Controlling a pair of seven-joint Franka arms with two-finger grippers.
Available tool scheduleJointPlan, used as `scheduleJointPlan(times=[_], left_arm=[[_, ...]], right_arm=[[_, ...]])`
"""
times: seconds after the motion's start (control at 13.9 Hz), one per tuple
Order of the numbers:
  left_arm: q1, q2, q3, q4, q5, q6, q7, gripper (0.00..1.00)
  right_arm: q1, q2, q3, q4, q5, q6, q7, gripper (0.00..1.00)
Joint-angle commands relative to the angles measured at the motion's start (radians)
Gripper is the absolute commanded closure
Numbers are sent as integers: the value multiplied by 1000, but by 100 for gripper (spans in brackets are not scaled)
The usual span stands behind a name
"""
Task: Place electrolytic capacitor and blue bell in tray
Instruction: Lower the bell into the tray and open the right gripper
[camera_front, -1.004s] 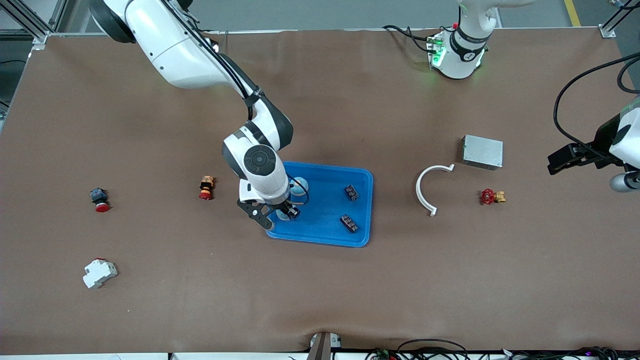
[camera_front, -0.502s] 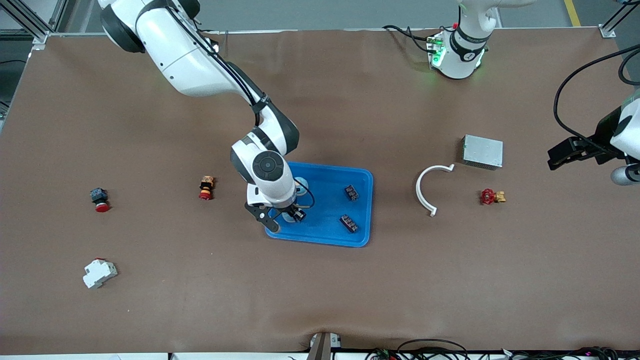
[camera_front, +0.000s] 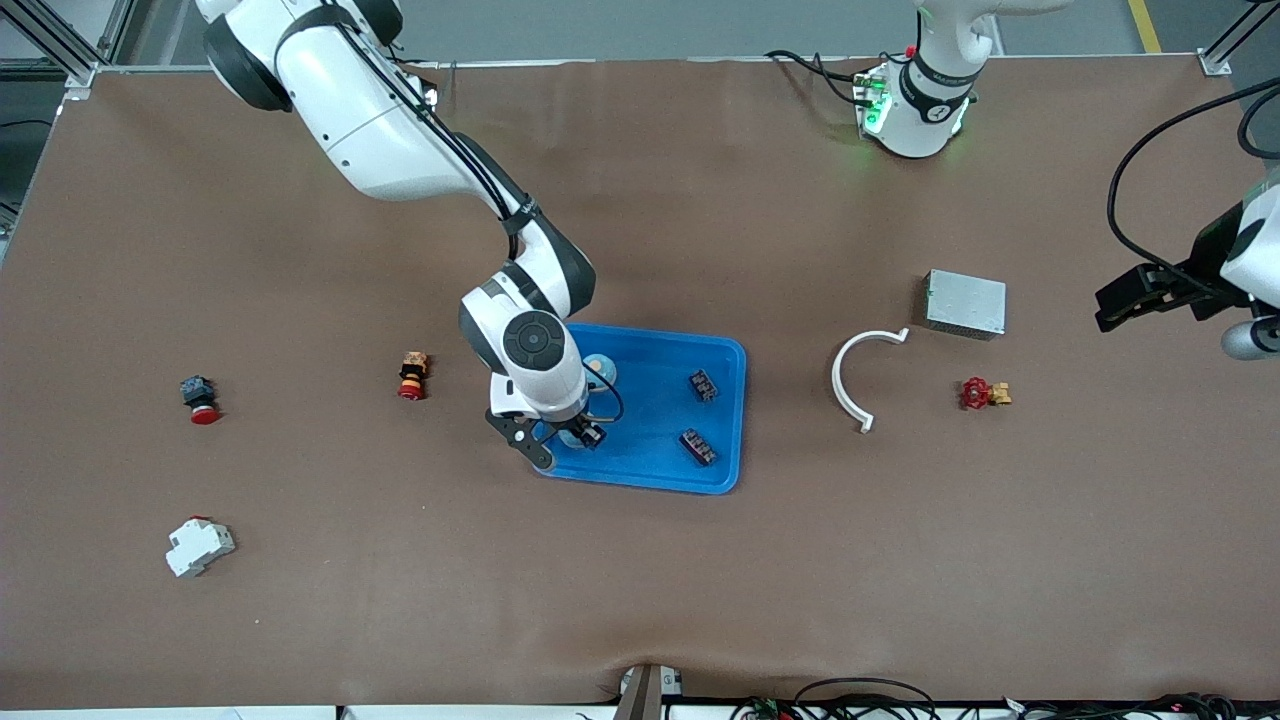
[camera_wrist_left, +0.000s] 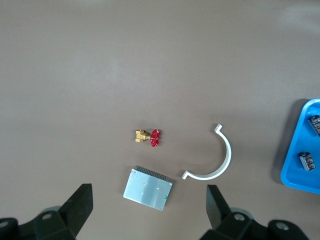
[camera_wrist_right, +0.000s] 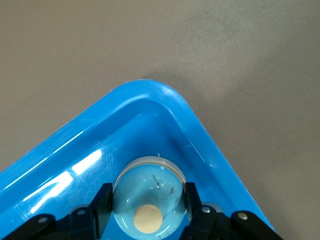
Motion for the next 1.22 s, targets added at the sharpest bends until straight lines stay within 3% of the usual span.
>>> scheduleJointPlan(times=[0.0, 0.5, 0.72, 1.15], left_arm=[[-10, 4, 7, 0, 20, -16, 6, 0], [6, 1, 10, 6, -28, -8, 114, 0], [64, 7, 12, 6, -52, -7, 121, 0], [59, 10, 7, 6, -45, 1, 121, 0]], right_arm=[[15, 24, -9, 32, -24, -6, 32, 100], [28, 38, -9, 50, -26, -6, 60, 100], [31, 40, -9, 52, -26, -6, 63, 100], [34, 40, -10, 52, -32, -6, 66, 100]])
